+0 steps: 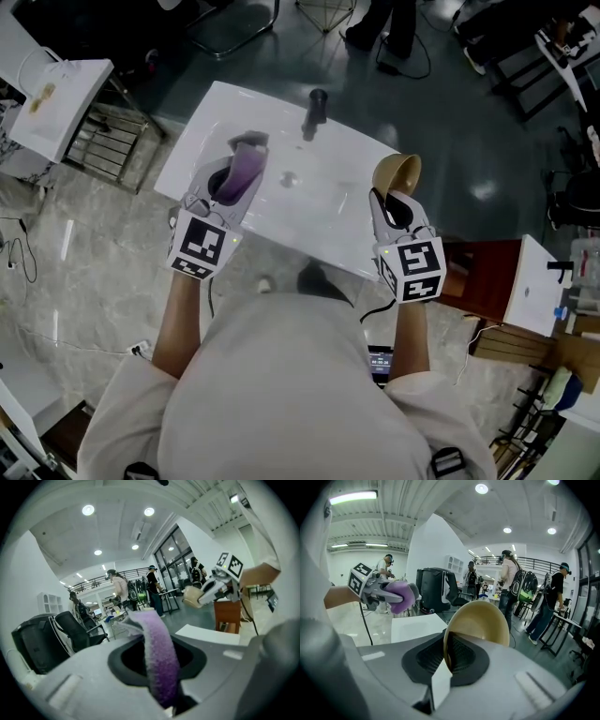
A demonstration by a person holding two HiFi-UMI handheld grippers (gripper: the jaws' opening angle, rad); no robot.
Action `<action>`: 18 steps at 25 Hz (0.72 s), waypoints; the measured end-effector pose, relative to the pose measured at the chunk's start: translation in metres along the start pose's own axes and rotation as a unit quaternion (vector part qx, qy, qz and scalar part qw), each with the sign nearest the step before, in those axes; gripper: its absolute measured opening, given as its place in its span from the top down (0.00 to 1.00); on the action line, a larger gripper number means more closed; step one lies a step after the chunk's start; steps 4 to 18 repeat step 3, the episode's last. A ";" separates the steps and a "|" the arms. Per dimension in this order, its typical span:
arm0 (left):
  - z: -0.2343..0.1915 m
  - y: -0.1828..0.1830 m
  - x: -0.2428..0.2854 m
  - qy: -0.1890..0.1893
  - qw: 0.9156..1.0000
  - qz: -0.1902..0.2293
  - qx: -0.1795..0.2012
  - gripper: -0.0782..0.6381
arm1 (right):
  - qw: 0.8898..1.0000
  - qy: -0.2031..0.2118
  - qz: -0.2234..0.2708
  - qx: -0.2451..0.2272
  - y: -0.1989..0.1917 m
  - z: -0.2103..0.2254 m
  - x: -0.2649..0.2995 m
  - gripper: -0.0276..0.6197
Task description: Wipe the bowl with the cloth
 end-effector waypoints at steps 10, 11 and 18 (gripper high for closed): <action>0.008 -0.005 0.005 -0.005 1.000 -0.002 -0.001 0.76 | 1.000 0.004 -0.011 0.004 -0.011 0.003 0.006 0.94; 0.008 -0.005 0.005 -0.005 1.000 -0.002 -0.001 0.76 | 1.000 0.004 -0.011 0.004 -0.011 0.003 0.006 0.94; 0.008 -0.005 0.005 -0.005 1.000 -0.002 -0.001 0.76 | 1.000 0.004 -0.011 0.004 -0.011 0.003 0.006 0.94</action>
Point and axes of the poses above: the fingertips, and each gripper's own axes: x forward along the fingers, z to its right, y out of its top, the point moved 3 cm from there along -x, backward along the fingers, and after that the axes turned 4 degrees about y, right-handed, at the moved point
